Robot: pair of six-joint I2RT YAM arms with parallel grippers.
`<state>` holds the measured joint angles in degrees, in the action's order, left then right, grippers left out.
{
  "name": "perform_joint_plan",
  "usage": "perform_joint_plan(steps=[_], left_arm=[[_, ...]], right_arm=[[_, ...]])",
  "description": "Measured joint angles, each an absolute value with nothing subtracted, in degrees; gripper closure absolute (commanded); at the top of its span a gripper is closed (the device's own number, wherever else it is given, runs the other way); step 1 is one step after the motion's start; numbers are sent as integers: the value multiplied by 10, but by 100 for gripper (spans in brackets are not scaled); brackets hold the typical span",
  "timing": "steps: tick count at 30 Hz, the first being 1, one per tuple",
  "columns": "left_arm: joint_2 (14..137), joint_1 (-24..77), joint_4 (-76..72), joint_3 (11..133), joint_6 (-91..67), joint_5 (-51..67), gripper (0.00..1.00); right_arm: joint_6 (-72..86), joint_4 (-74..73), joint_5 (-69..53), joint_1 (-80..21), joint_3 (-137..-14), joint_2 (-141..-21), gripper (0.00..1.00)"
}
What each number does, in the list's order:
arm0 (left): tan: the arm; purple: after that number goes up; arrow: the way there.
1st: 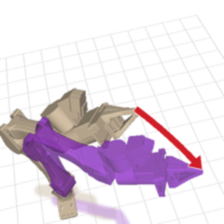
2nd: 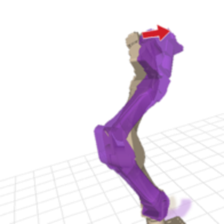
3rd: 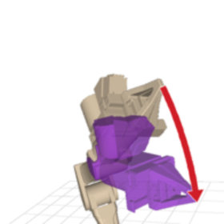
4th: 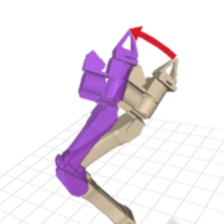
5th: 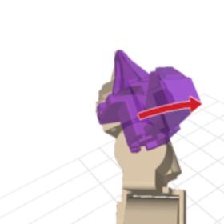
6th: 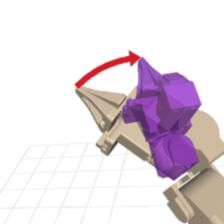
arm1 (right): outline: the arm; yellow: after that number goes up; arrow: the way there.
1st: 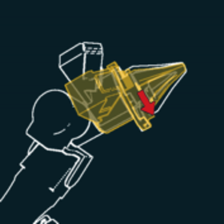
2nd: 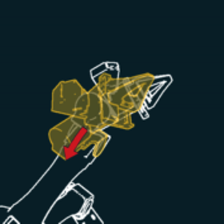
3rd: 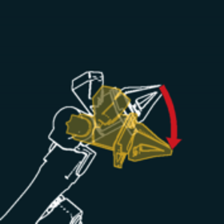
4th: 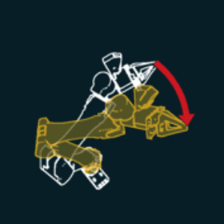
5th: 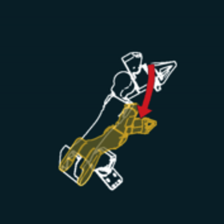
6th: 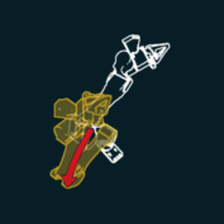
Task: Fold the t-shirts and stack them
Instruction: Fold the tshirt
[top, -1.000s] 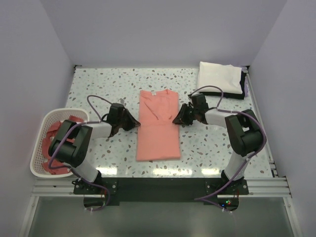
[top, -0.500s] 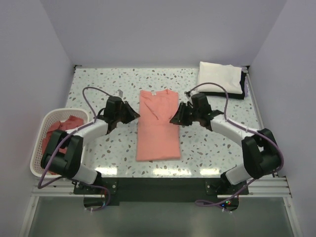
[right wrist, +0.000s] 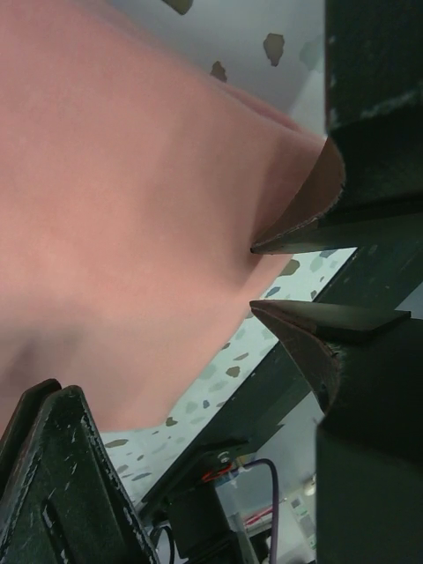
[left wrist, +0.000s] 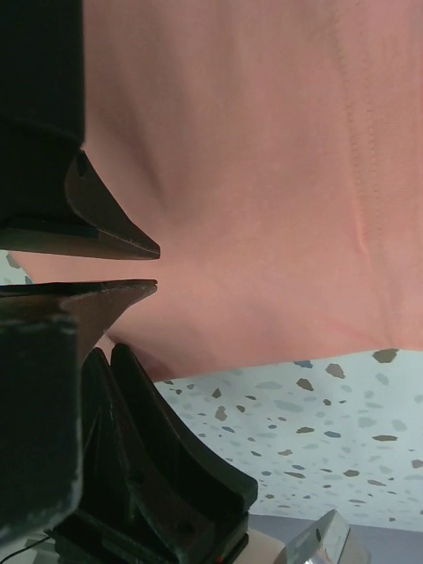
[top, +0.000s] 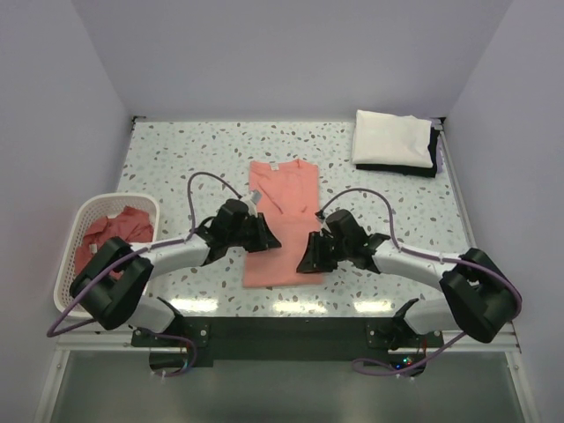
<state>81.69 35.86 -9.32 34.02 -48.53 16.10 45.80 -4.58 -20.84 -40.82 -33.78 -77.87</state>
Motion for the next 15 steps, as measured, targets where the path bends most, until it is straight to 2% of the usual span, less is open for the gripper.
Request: perform_joint_plan(steps=[15], left_arm=[[879, 380, -111, 329, -489, 163, 82]], right_arm=[[477, -48, -187, -408, -231, -701, 67]])
